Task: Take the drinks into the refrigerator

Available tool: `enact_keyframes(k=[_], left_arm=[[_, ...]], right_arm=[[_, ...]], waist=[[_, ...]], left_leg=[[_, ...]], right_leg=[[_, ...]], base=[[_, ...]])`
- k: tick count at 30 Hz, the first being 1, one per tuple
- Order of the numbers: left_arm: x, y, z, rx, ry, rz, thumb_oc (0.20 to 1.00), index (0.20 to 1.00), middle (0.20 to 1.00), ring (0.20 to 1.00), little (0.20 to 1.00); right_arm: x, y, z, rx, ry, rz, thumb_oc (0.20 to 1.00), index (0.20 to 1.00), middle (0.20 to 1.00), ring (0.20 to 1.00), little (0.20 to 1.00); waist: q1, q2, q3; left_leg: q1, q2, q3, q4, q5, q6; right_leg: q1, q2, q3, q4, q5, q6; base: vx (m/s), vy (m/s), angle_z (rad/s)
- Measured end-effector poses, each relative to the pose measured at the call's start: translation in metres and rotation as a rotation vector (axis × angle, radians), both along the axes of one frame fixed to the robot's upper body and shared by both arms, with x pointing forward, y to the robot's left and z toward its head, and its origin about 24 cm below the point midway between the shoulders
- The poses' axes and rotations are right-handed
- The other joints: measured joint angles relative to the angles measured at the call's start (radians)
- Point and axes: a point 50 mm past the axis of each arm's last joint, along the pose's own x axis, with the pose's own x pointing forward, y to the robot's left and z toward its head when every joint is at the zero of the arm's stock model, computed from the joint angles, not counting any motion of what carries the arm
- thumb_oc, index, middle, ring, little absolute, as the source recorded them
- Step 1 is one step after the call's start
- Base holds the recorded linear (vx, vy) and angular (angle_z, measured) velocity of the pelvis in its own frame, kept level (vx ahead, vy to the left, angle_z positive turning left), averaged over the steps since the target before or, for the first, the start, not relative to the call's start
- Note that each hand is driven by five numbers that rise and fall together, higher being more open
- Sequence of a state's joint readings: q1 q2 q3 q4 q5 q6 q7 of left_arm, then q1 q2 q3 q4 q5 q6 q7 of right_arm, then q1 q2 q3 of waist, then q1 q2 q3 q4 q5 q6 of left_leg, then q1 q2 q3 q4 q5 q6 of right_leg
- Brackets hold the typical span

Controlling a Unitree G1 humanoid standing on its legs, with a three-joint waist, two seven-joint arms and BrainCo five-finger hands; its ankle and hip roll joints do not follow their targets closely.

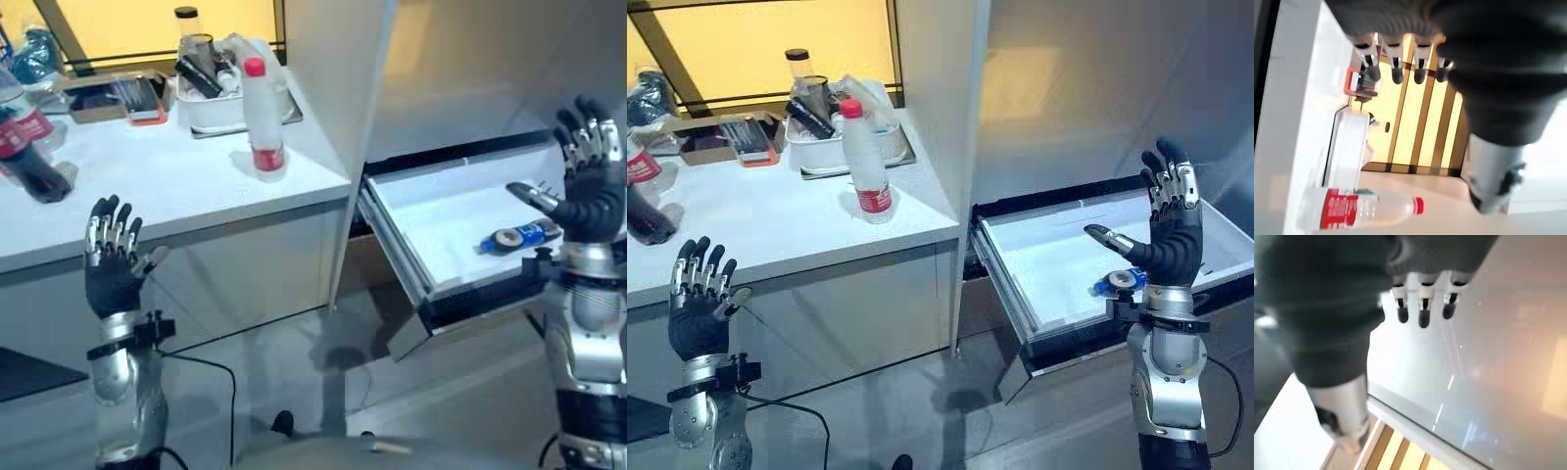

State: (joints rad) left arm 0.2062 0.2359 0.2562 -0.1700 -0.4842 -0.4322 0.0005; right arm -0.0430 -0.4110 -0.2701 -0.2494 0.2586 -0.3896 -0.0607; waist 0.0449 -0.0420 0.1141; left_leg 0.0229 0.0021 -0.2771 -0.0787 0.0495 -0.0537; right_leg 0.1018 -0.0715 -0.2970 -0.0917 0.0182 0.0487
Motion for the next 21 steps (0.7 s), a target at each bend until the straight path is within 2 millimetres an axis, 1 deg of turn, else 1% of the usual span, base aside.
enact_keyframes(k=[1,6,10,21], left_arm=[[0.000,0.000,0.000,0.000,0.000,0.000,1.000,1.000,1.000,1.000,1.000],[0.006,-0.002,0.007,0.003,-0.034,-0.012,1.000,1.000,1.000,1.000,1.000],[0.008,-0.004,0.008,0.002,-0.039,-0.019,1.000,1.000,1.000,1.000,1.000],[0.011,-0.008,0.011,0.000,-0.055,-0.034,1.000,1.000,1.000,1.000,1.000]], right_arm=[[0.000,0.000,0.000,0.001,0.000,0.000,1.000,1.000,1.000,1.000,1.000],[0.000,0.000,0.000,0.003,0.000,0.001,1.000,1.000,1.000,1.000,1.000],[0.000,0.000,-0.001,0.003,0.001,0.002,1.000,1.000,1.000,1.000,1.000],[0.001,0.001,-0.002,0.007,0.007,0.005,1.000,1.000,1.000,1.000,1.000]], waist=[[-0.001,0.000,0.000],[-0.004,-0.008,0.006],[-0.004,-0.013,0.011],[-0.013,-0.013,0.013]], left_leg=[[0.000,-0.001,0.000,0.000,0.000,0.000],[0.001,-0.003,0.002,-0.001,0.001,0.001],[0.001,-0.003,0.003,-0.002,0.001,0.001],[0.021,0.005,0.055,-0.008,-0.001,0.003]], right_leg=[[0.000,0.000,0.000,0.000,0.000,0.000],[0.000,-0.002,0.000,0.000,-0.001,0.002],[-0.001,-0.003,0.001,0.000,-0.001,0.002],[-0.002,-0.003,0.041,0.000,0.001,0.000]], base=[[-0.16,-0.128,1.58],[0.00,0.000,0.00],[0.00,0.003,-0.01],[0.00,0.012,-0.10]])
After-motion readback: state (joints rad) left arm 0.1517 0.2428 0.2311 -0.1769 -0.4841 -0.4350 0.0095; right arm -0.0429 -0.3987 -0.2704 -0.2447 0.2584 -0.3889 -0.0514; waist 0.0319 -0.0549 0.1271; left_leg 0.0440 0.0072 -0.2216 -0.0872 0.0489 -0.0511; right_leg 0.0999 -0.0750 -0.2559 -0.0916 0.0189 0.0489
